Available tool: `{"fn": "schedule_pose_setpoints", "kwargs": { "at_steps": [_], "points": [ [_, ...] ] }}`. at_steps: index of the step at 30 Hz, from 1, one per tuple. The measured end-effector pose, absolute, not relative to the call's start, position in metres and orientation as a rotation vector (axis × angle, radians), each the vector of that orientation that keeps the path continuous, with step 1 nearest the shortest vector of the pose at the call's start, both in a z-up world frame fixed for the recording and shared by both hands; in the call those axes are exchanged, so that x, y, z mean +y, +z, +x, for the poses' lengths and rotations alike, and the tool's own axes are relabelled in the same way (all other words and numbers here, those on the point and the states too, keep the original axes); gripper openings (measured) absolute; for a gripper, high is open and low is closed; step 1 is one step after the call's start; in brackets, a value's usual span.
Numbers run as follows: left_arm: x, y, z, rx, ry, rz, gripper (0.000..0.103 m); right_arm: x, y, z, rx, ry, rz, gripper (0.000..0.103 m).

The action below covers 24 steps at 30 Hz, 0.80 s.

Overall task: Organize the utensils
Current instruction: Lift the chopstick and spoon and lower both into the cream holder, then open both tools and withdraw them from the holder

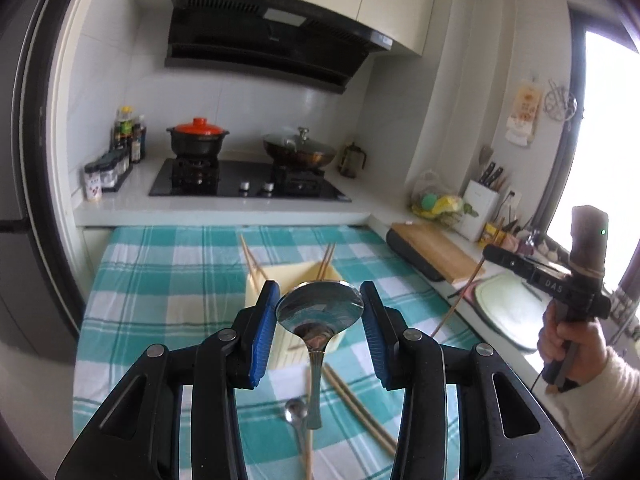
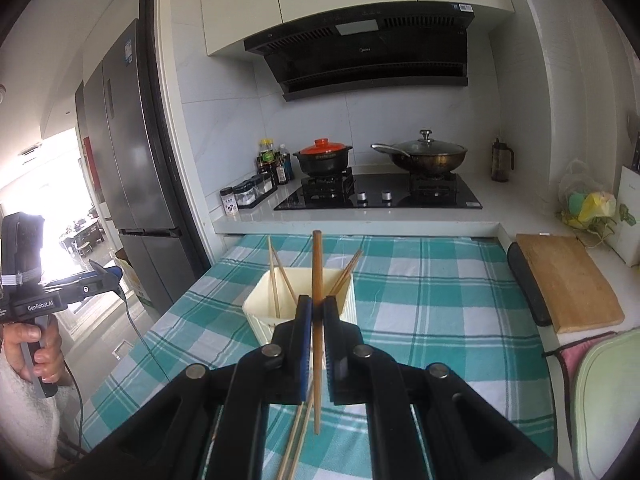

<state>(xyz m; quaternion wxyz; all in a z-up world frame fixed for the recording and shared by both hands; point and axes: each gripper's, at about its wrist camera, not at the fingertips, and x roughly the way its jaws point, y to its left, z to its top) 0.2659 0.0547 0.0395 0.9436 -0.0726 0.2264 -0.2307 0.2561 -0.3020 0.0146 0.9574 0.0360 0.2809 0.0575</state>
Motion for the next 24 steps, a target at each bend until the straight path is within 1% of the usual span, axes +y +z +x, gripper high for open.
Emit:
{"fn": "schedule_pose_setpoints", "kwargs": {
  "at_steps": [3,6,9,11,13,20,24],
  "points": [
    [0.050,0.067,0.289,0.371,-0.450,-0.178,0.041,-0.296,0.039,0.278,0.475,0.106,0.049,0.006],
    [0.042,0.079,0.321,0.318,-0.420,-0.204,0.041,-0.289,0.052,0.306,0.409,0.114,0.040,0.006],
    [0.032,0.075,0.356,0.314,-0.386,-0.204,0.041,-0.281,0.046,0.337,0.394,0.117,0.041,0.006],
    [0.027,0.061,0.381,0.346,-0.375,-0.215,0.041,-0.276,0.032,0.356,0.399,0.118,0.028,0.006],
    [0.023,0.042,0.404,0.400,-0.365,-0.232,0.041,-0.271,0.012,0.376,0.442,0.124,0.011,0.006],
    [0.012,-0.042,0.464,0.643,-0.313,-0.232,0.041,-0.277,-0.079,0.436,0.733,0.120,0.053,0.006],
    [0.004,-0.072,0.484,0.731,-0.290,-0.221,0.041,-0.287,-0.110,0.455,0.826,0.100,0.099,0.006]
  ]
}}
